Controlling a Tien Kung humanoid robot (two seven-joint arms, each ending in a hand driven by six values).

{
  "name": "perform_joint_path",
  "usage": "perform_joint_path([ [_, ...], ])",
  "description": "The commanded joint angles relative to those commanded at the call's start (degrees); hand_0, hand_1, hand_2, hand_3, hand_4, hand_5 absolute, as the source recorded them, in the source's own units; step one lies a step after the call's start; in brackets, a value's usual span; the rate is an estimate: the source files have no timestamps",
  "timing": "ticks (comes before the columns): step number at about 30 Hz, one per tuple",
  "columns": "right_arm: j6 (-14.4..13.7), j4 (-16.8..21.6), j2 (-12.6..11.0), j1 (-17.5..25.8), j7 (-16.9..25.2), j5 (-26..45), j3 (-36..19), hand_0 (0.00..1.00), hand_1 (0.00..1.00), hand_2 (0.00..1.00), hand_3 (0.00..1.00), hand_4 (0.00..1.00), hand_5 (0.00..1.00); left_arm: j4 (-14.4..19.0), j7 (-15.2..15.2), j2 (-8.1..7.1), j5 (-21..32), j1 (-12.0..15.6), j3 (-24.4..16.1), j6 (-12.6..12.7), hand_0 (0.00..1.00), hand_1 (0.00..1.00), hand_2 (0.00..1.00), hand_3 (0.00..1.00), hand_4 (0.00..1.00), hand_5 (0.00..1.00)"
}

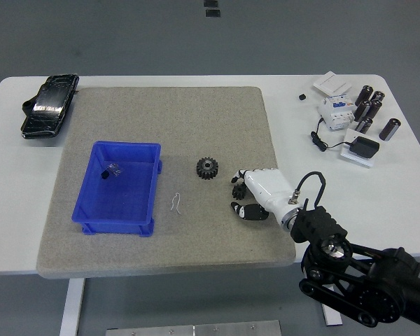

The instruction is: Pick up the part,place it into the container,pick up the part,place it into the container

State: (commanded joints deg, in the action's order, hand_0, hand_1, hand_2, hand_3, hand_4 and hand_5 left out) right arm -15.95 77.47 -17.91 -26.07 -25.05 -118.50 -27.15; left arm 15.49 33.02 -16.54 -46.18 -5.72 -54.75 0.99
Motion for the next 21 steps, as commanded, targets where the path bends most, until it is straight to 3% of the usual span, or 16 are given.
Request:
perform_joint_path([
  [3,-0.51,-0.03,-0.05,-0.06,0.32,0.33,-0.05,0.304,0.426,0.517,0.668,0.633,0.264,-0.01,-0.05,-0.03,0.00,-0.03,0.01,0.02,0.753,0.728,0.732,0.687,0.715,0.367],
  [4,-0.77,-0.05,-0.06,-0.08,0.50,0.50,-0.10,0.280,0.409,0.471,0.662,0.535,0.238,-0.02,-0.08,-0.04,-0.01,-0.04,0.00,0.03,0.752,0.728,0.731,0.687,0.716,0.369],
  [21,-1.62,-1.66,0.38,0.07,2.03,2.23,0.91,0.275,0.398,0.457,0.647,0.600,0.156,-0.12,-0.56,-0.08,0.33,-0.15,0.33,0.13,0.752,0.728,0.731,0.685,0.715,0.372],
])
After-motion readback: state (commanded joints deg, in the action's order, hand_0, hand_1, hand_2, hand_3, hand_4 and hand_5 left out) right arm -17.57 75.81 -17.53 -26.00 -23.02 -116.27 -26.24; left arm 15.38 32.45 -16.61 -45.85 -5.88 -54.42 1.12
